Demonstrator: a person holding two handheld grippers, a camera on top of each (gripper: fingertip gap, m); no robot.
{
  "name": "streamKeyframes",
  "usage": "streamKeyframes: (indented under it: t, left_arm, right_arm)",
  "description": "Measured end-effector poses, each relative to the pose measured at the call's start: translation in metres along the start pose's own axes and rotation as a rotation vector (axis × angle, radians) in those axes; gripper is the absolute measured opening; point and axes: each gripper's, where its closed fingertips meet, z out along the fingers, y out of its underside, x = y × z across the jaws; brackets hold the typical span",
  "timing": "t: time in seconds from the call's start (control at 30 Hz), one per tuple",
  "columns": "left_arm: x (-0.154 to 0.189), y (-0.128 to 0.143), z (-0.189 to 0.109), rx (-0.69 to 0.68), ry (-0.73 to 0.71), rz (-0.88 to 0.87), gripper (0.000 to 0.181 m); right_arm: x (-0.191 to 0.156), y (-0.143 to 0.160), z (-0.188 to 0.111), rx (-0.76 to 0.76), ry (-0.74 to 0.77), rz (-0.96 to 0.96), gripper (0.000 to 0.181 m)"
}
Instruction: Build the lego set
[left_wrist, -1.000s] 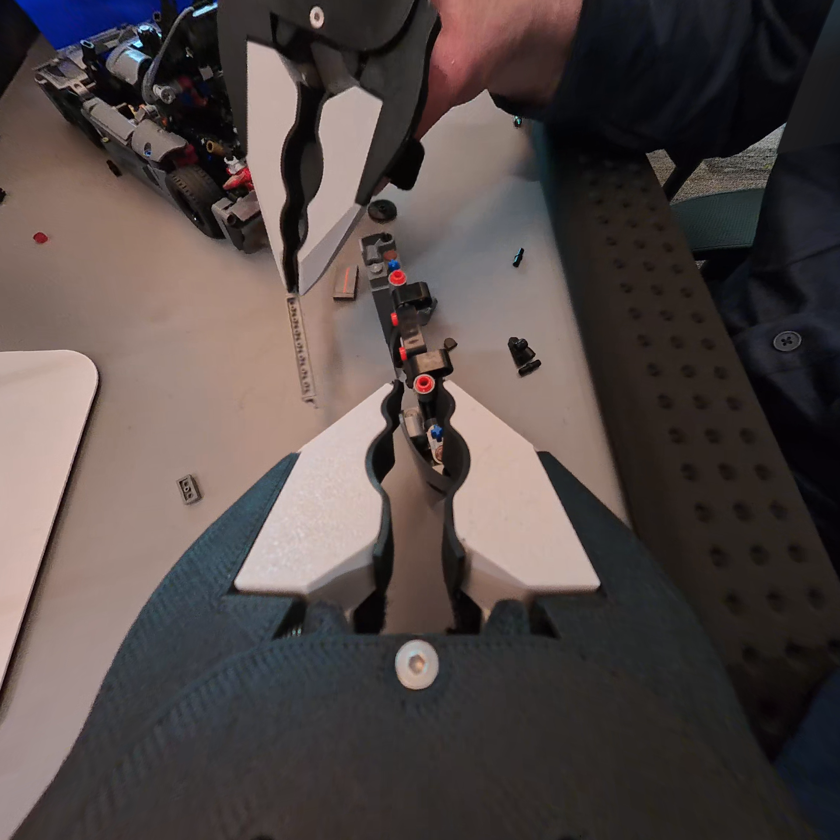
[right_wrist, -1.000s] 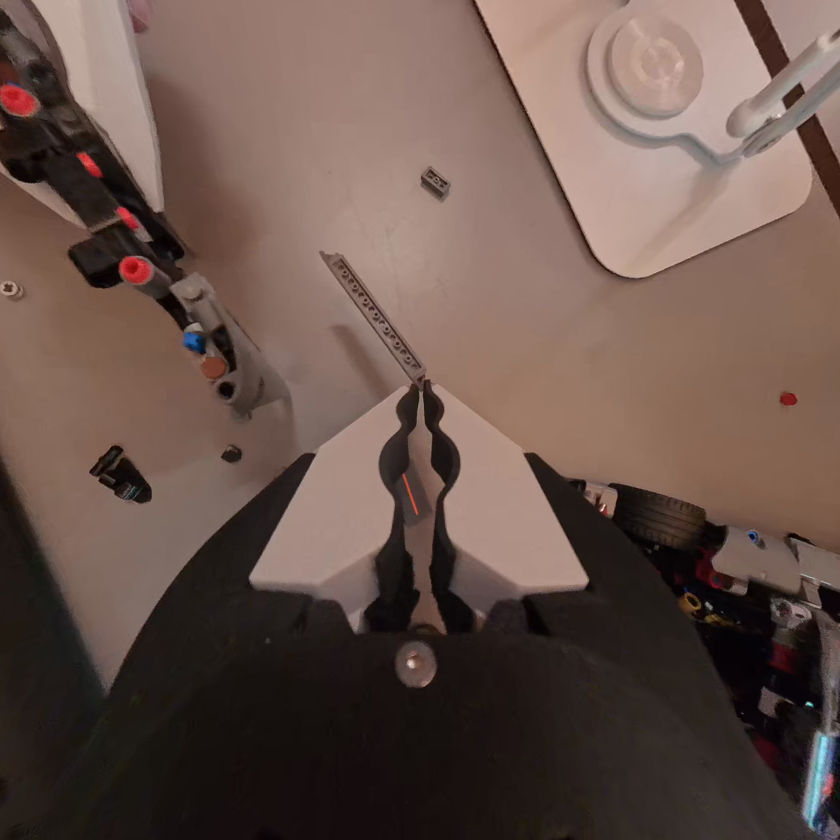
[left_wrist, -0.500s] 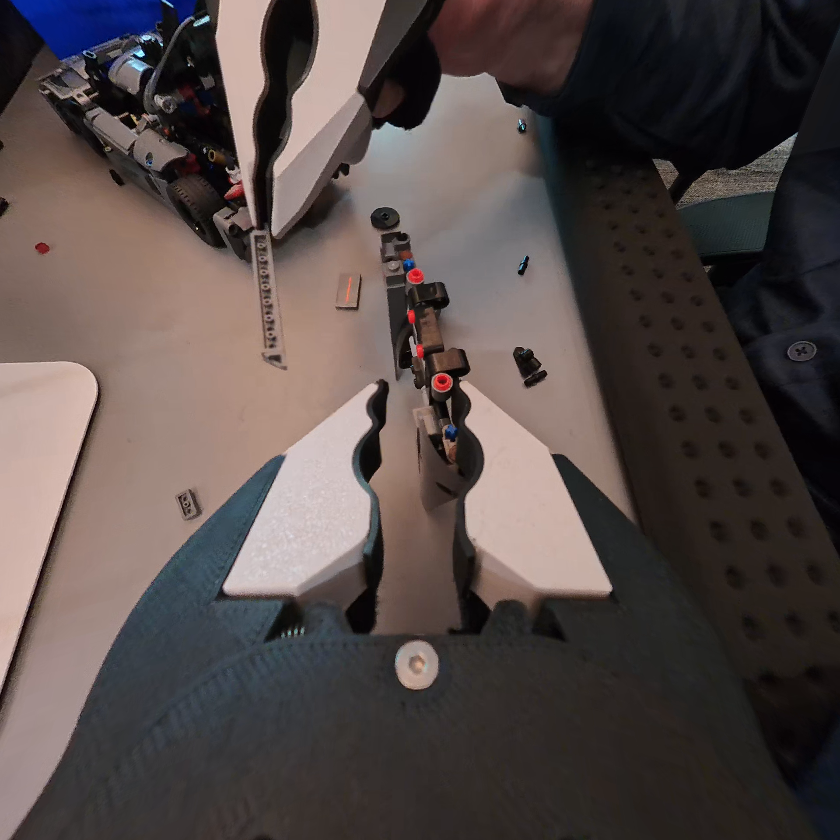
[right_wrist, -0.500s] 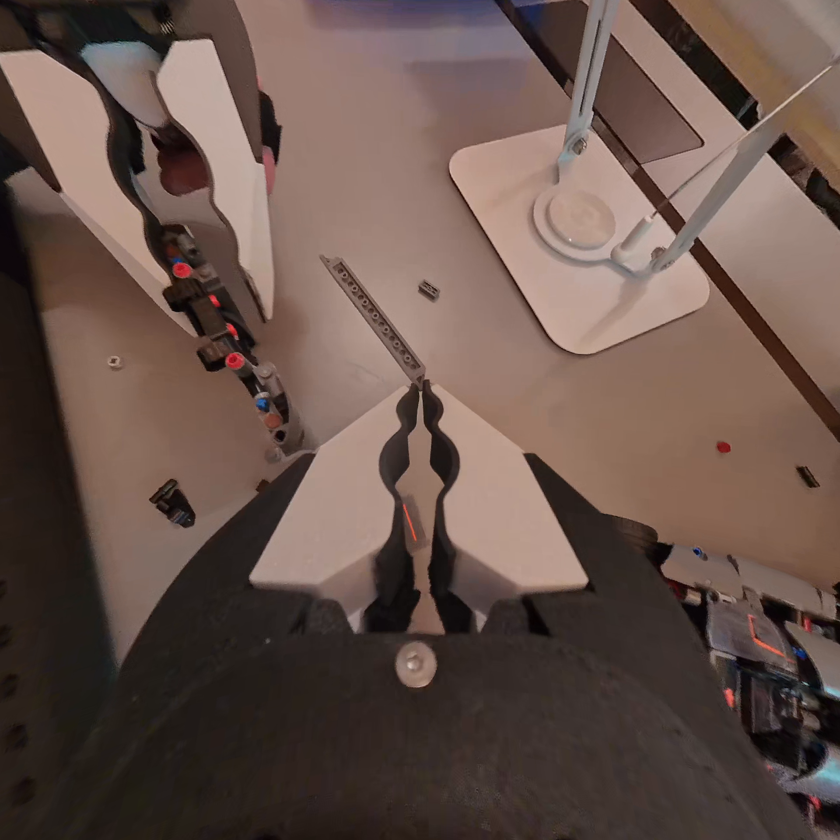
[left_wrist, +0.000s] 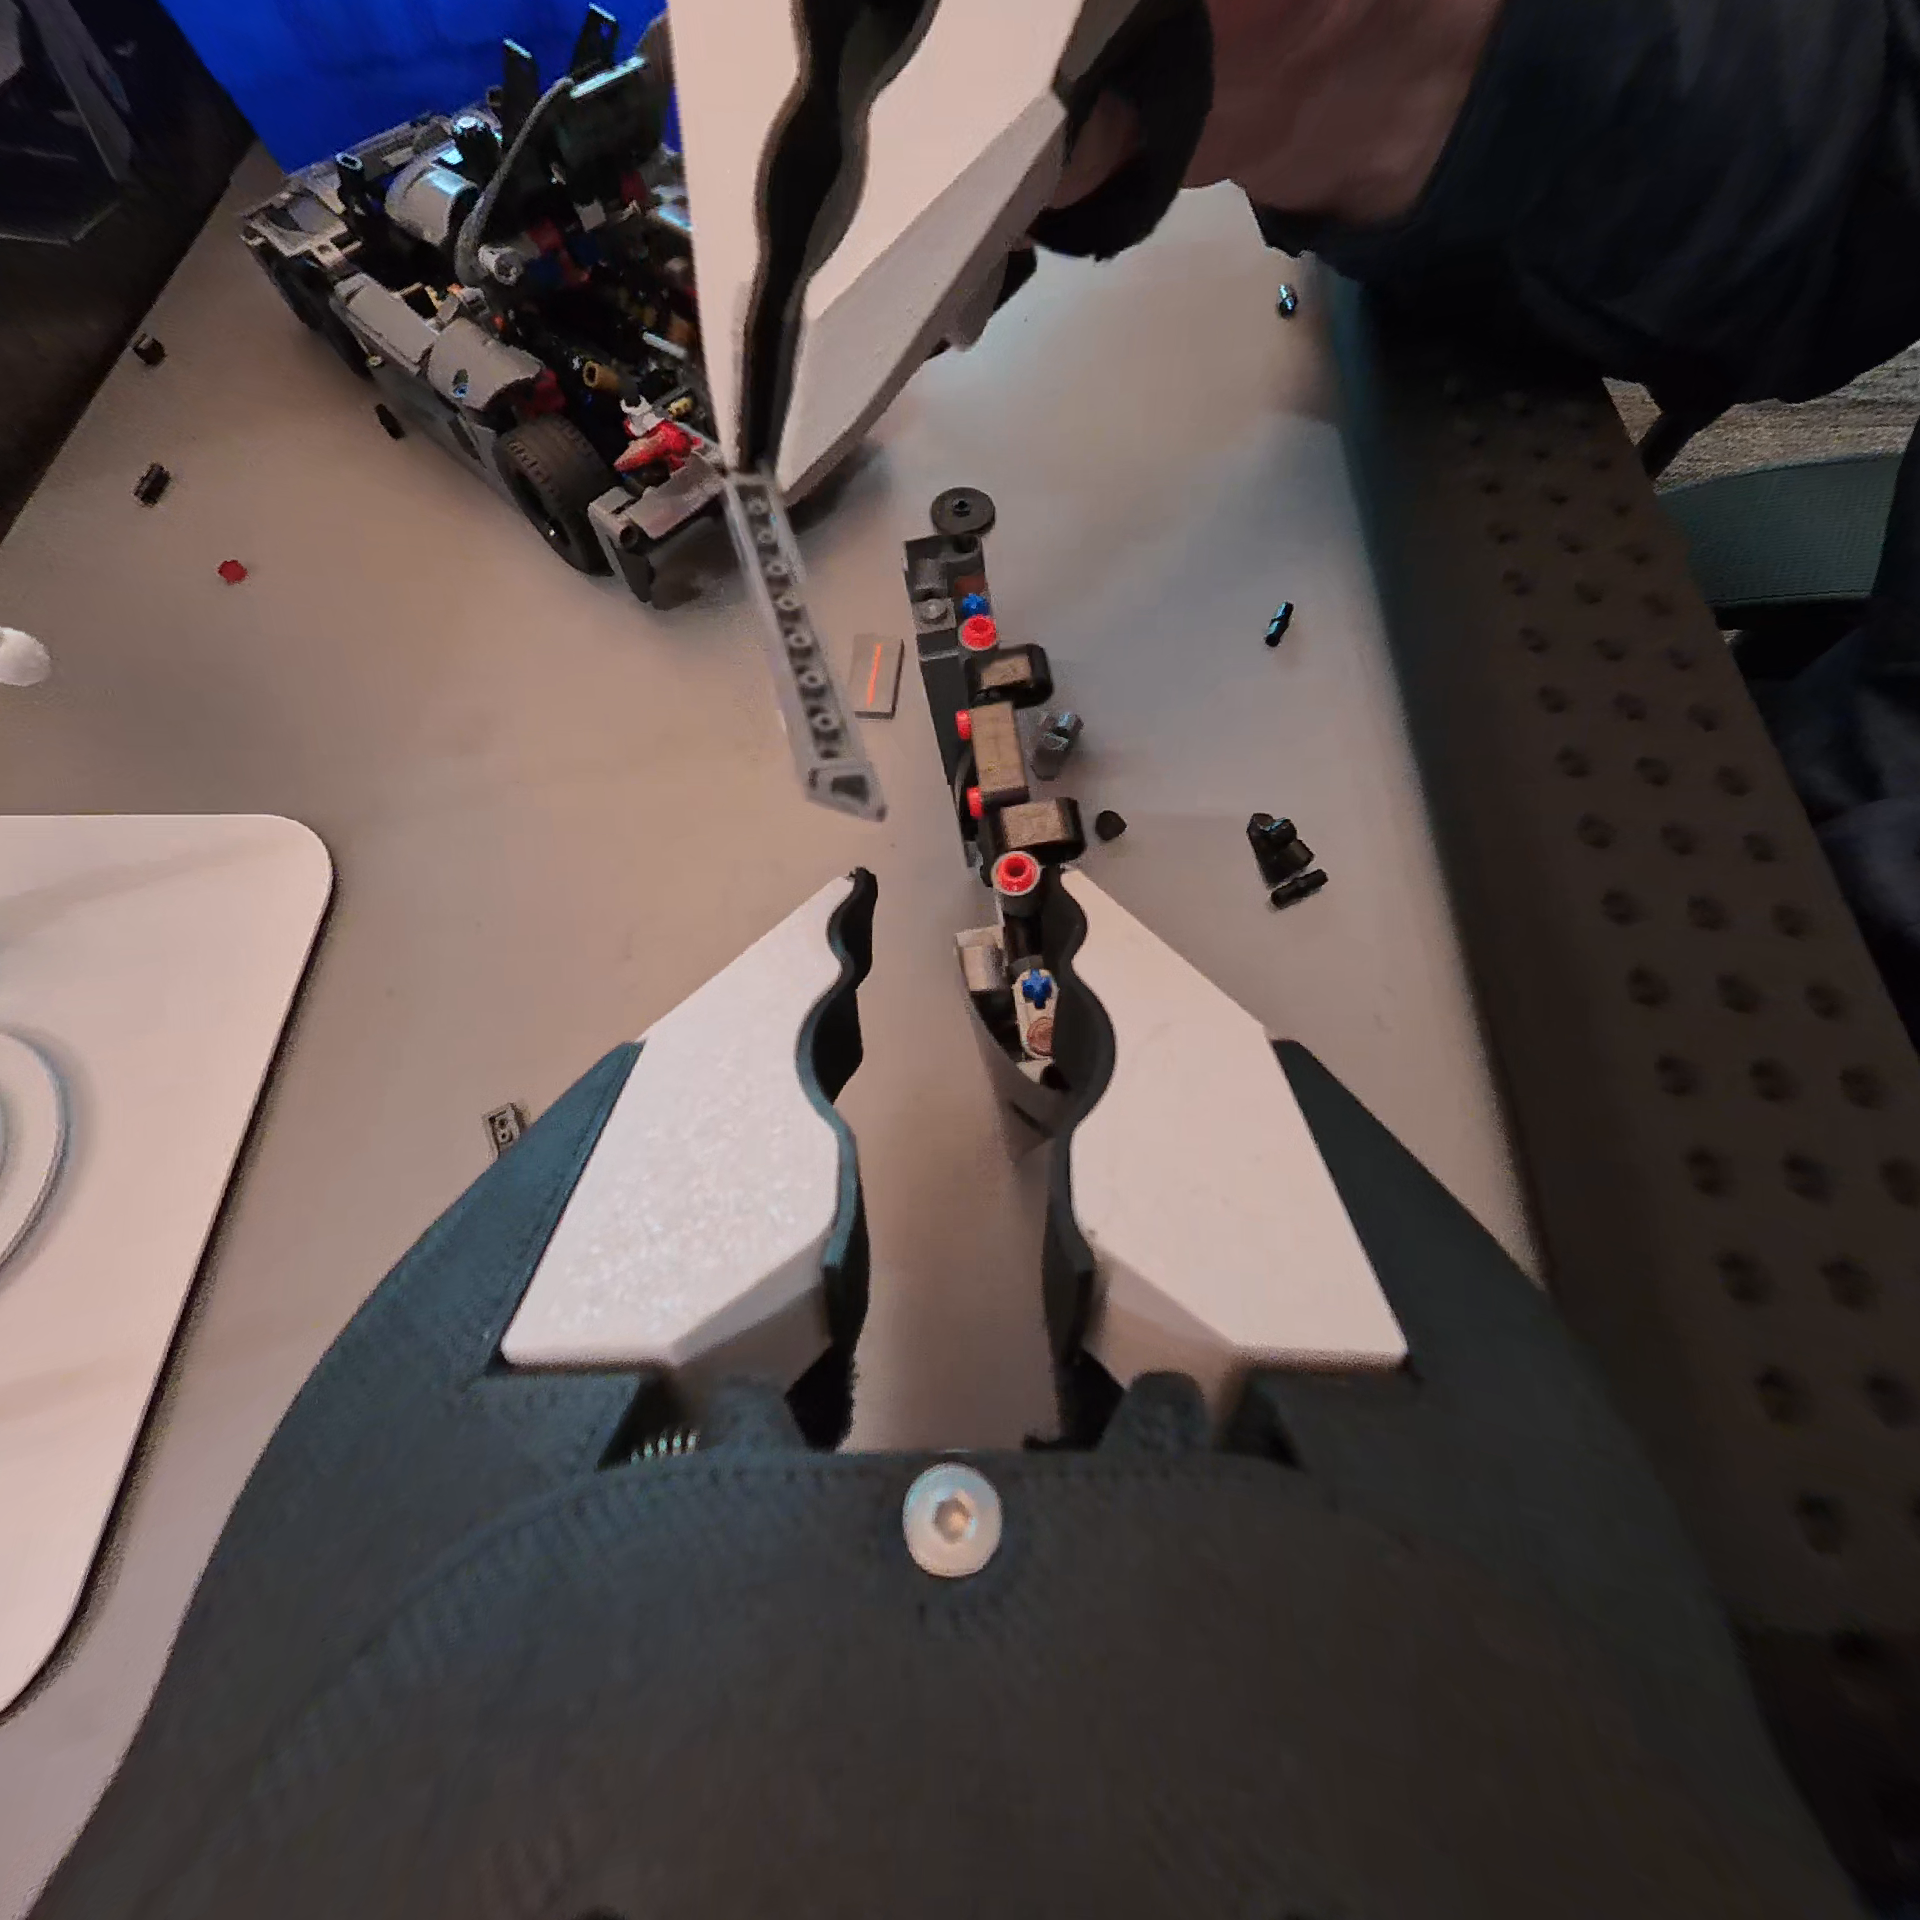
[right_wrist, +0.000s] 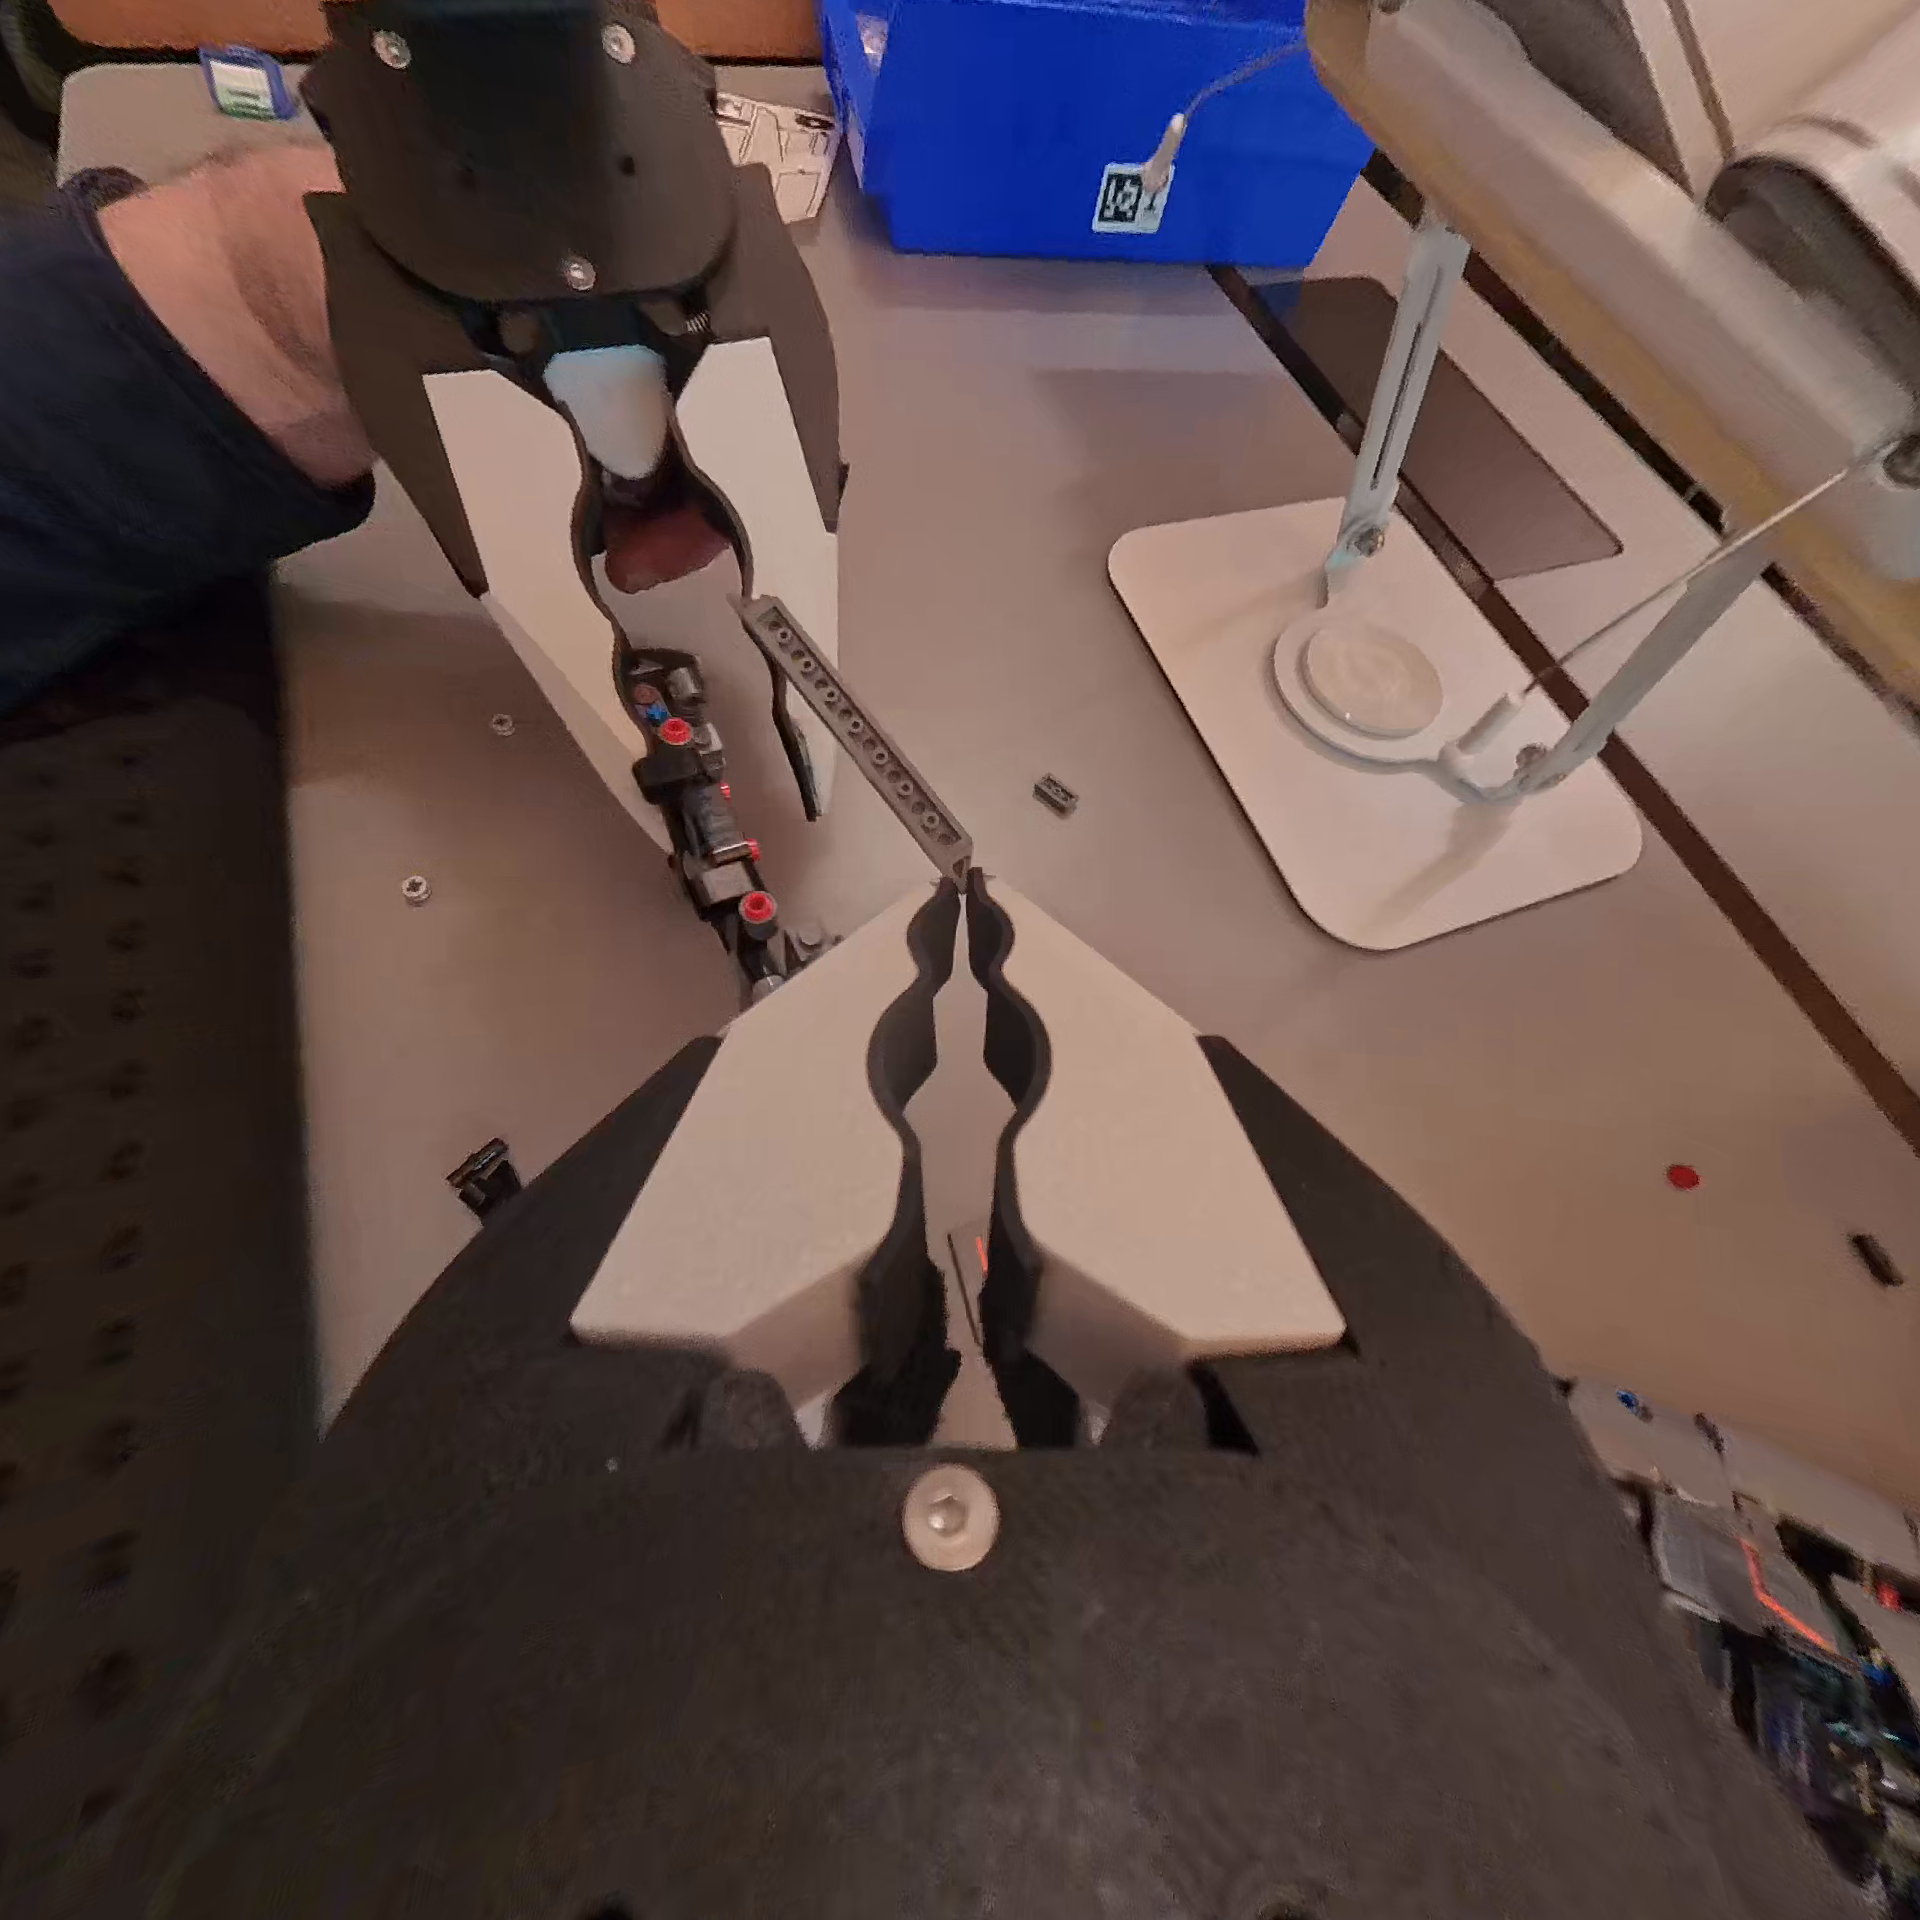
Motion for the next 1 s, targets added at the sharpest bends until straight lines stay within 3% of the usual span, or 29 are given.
streamKeyframes:
  t: [0.3,0.47,1.0]
  left_arm:
    - [-0.008,-0.008,0.000,0.039,-0.050,0.004,0.030]
    - [-0.008,-0.010,-0.002,0.046,-0.056,0.018,0.017]
    - [-0.009,0.002,0.015,0.013,-0.011,-0.015,0.012]
  right_arm:
    - [-0.013,0.011,0.010,-0.097,0.015,-0.116,0.000]
    - [-0.013,0.012,0.011,-0.107,0.022,-0.119,0.000]
    - [-0.016,0.038,0.023,-0.203,-0.029,-0.101,0.000]
